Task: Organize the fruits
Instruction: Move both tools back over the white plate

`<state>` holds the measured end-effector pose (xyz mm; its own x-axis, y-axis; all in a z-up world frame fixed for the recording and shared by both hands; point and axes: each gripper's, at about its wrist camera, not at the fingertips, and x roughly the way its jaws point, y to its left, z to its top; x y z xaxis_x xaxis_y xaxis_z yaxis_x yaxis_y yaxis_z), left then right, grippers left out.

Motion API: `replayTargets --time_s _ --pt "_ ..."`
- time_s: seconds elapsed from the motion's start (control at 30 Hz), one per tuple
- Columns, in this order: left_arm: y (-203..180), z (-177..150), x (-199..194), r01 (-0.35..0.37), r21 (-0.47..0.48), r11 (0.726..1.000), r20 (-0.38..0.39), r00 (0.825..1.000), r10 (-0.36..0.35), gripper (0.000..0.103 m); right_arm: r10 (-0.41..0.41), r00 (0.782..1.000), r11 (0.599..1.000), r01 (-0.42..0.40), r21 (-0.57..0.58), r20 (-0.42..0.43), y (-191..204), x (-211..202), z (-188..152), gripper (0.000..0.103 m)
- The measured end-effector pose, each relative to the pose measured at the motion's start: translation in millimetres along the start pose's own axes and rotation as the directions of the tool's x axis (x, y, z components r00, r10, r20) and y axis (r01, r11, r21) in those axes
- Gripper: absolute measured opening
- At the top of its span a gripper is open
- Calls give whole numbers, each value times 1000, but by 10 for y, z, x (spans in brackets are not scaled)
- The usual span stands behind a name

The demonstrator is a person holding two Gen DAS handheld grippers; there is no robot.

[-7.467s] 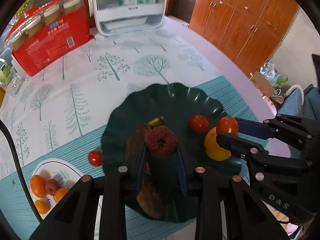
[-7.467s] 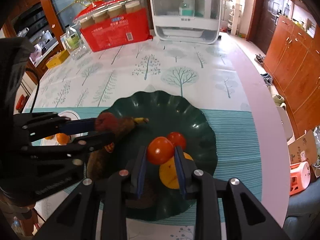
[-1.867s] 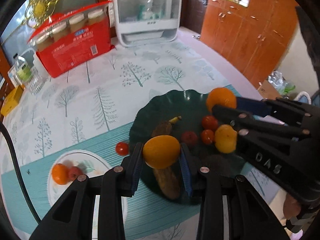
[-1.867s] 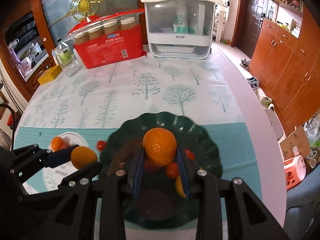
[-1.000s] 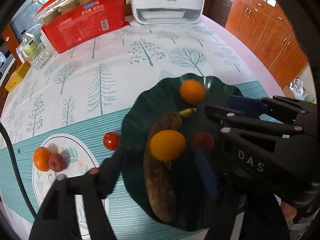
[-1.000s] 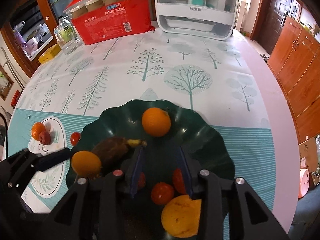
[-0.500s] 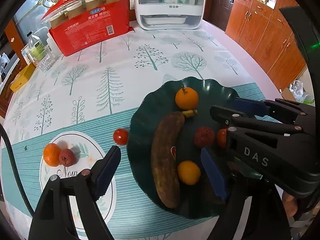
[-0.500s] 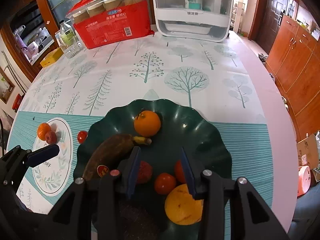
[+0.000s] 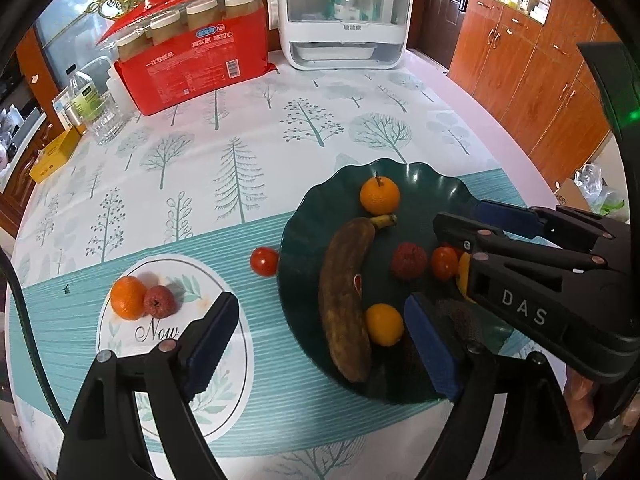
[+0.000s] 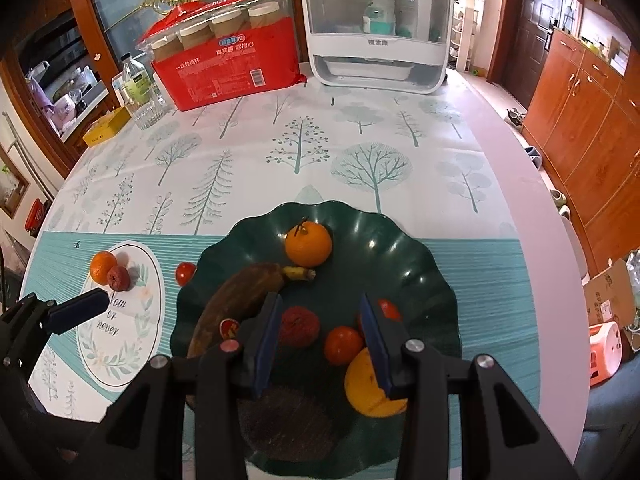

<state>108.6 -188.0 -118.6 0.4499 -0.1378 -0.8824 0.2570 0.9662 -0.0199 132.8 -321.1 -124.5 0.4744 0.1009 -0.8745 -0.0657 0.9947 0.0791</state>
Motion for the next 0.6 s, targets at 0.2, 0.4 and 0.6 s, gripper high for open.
replayTargets --time_s 0.2,0.4,0.6 --pt "50 -140 -102 11 19 1000 -18 1000 -11 85 -5 1000 999 6 34 -21 28 -66 -184 41" --pt "197 -266 -293 14 26 1000 -17 1000 -13 85 -6 999 998 8 65 -32 109 -239 -370 41" --pt "568 -307 -569 -4 1 1000 10 1000 4 85 0 1000 996 2 85 -24 307 -463 -467 42"
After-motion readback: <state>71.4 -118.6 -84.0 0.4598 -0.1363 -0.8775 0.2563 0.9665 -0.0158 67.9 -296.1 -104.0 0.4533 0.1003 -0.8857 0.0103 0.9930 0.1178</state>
